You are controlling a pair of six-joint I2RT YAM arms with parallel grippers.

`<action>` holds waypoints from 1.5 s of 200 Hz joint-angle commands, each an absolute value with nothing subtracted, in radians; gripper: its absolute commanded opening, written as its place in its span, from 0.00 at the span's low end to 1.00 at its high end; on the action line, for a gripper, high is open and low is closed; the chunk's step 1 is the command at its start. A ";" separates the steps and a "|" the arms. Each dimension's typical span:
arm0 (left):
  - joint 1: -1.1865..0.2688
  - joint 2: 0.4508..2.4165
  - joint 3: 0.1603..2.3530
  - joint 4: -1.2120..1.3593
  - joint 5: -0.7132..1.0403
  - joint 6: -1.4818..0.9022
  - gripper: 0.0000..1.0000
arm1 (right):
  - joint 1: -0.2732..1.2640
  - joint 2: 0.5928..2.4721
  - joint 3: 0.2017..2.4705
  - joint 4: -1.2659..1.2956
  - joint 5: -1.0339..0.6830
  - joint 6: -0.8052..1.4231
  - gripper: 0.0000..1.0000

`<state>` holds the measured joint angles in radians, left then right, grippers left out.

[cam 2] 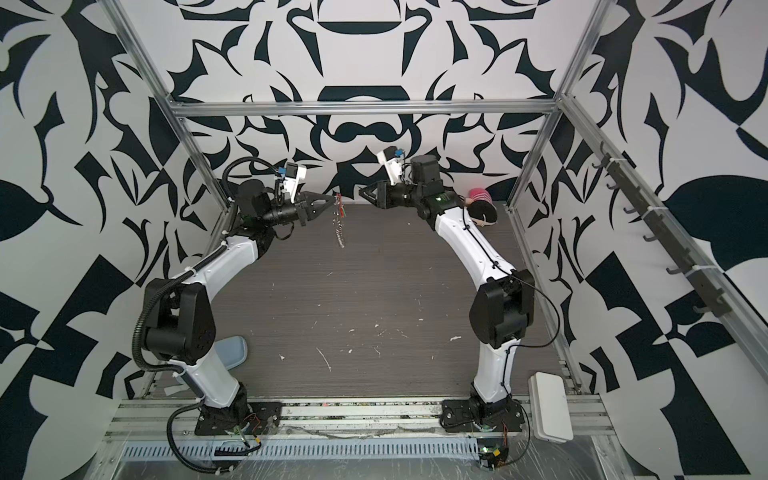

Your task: Put the keys on the keyring

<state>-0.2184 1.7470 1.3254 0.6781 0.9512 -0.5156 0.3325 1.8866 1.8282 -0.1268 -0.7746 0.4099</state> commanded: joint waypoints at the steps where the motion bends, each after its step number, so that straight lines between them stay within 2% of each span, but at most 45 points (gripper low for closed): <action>1: -0.230 1.763 1.299 1.152 0.874 -0.782 0.00 | 0.337 1.867 1.838 0.184 -0.914 0.646 0.36; 22: -0.233 1.785 1.292 1.256 0.845 -0.845 0.00 | 0.339 1.879 1.830 0.232 -0.930 0.685 0.37; 119: -0.254 1.803 1.308 1.292 0.808 -0.867 0.00 | 0.391 1.930 1.877 0.381 -0.991 0.769 0.44; 147: -0.255 1.814 1.316 1.338 0.800 -0.892 0.00 | 0.397 1.944 1.865 0.450 -1.001 0.829 0.39; 185: -0.255 1.835 1.344 1.364 0.801 -0.924 0.00 | 0.408 1.961 1.862 0.531 -1.014 0.902 0.19; 230: -0.256 1.850 1.362 1.377 0.807 -0.927 0.00 | 0.435 1.967 1.861 0.533 -1.025 0.908 0.04; 264: -0.255 1.867 1.384 1.404 0.806 -0.951 0.00 | 0.442 1.970 1.832 0.548 -1.031 0.919 0.01; 300: -0.256 1.880 1.393 1.440 0.795 -0.979 0.00 | 0.448 1.970 1.813 0.538 -1.028 0.916 0.04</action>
